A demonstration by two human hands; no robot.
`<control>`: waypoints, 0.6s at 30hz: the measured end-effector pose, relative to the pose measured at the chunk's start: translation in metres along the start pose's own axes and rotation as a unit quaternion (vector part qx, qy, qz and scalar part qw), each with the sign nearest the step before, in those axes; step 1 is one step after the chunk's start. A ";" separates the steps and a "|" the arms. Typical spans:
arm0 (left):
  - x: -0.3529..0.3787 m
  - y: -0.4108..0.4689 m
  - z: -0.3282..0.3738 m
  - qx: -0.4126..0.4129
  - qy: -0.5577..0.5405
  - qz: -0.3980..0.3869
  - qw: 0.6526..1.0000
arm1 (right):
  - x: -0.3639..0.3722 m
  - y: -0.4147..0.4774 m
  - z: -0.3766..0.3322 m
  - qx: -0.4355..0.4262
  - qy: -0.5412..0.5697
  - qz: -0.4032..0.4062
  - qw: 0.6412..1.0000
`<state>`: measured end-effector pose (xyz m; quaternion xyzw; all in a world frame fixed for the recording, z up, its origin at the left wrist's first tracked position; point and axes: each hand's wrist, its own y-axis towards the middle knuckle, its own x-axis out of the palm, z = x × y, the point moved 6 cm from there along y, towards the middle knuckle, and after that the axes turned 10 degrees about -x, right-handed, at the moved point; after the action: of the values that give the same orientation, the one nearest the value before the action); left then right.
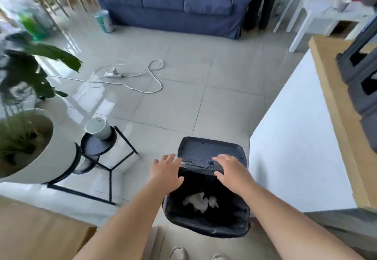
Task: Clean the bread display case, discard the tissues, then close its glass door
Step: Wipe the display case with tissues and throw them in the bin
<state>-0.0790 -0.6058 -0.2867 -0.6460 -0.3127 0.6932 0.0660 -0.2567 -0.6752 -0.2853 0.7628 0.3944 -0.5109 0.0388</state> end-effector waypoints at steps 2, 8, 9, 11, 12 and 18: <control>-0.042 -0.018 -0.019 -0.025 -0.013 0.046 0.999 | -0.033 0.007 -0.031 -0.047 -0.026 0.021 0.998; -0.144 -0.090 -0.092 -0.125 -0.044 0.190 0.973 | -0.114 0.028 -0.140 -0.187 -0.083 0.077 0.976; -0.159 -0.106 -0.106 -0.146 -0.051 0.212 0.965 | -0.126 0.032 -0.164 -0.214 -0.087 0.091 0.969; -0.180 -0.147 -0.141 -0.202 -0.050 0.250 0.946 | -0.144 0.031 -0.223 -0.282 -0.088 0.109 0.949; -0.183 -0.175 -0.160 -0.241 -0.049 0.257 0.934 | -0.146 0.026 -0.256 -0.317 -0.091 0.107 0.938; -0.147 -0.333 -0.258 -0.440 -0.076 0.255 0.857 | -0.120 -0.019 -0.414 -0.477 -0.105 0.086 0.868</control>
<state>0.0813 -0.3235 0.0196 -0.6097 -0.4137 0.5228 -0.4287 0.0213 -0.5381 0.0155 0.6239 0.5166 -0.3321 0.4833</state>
